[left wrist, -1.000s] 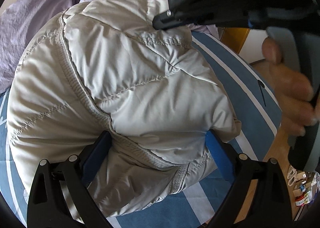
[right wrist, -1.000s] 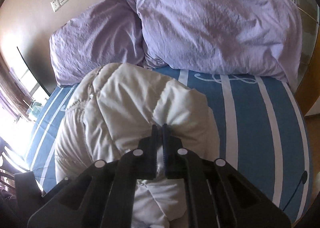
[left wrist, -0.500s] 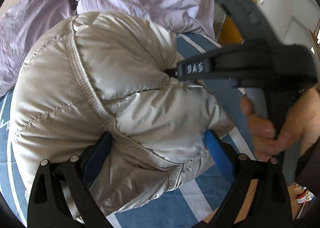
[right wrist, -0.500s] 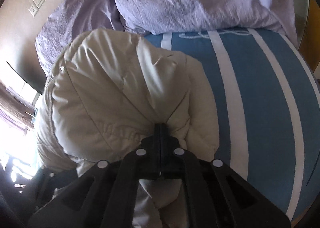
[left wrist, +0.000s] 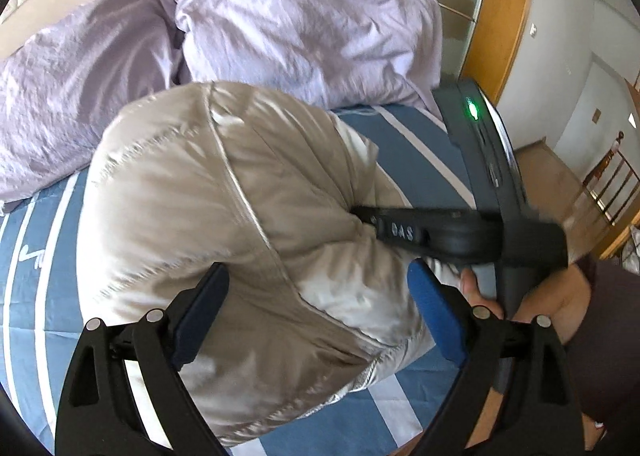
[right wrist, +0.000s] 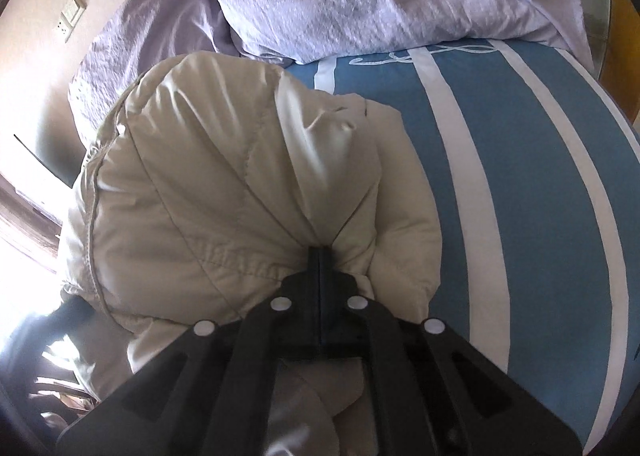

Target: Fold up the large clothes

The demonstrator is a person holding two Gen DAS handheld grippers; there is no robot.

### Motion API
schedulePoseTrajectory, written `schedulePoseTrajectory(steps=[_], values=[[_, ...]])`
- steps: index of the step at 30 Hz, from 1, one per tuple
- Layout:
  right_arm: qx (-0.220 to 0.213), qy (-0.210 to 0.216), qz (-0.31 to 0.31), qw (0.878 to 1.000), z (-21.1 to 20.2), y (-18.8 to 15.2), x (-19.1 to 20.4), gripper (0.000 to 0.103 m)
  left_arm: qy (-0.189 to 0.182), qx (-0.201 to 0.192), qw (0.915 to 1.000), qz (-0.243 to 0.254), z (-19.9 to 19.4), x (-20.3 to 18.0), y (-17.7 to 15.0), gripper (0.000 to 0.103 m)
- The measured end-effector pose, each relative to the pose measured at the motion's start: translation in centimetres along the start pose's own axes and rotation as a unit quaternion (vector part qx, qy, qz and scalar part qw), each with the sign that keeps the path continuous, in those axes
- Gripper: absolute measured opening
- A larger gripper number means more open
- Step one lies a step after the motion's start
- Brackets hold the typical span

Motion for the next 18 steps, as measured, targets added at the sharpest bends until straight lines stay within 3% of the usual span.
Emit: schedulePoseTrajectory(steps=[18], values=[[-0.044,-0.015,0.021,0.999,-0.7,-2.4,0.0,0.001,0.050,-0.038,0.9972,-0.040,-0.8,5.2,6.2,0.092]])
Point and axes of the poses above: each gripper's, at about its wrist camera, not at the fingertips, and z roughly the way its jaws point, x to its left, y to its top, the point moved 1 cm from there along z, roughly the way its jaws point, and after that the axes turned 4 degrees about -y, right-handed, at the moved point
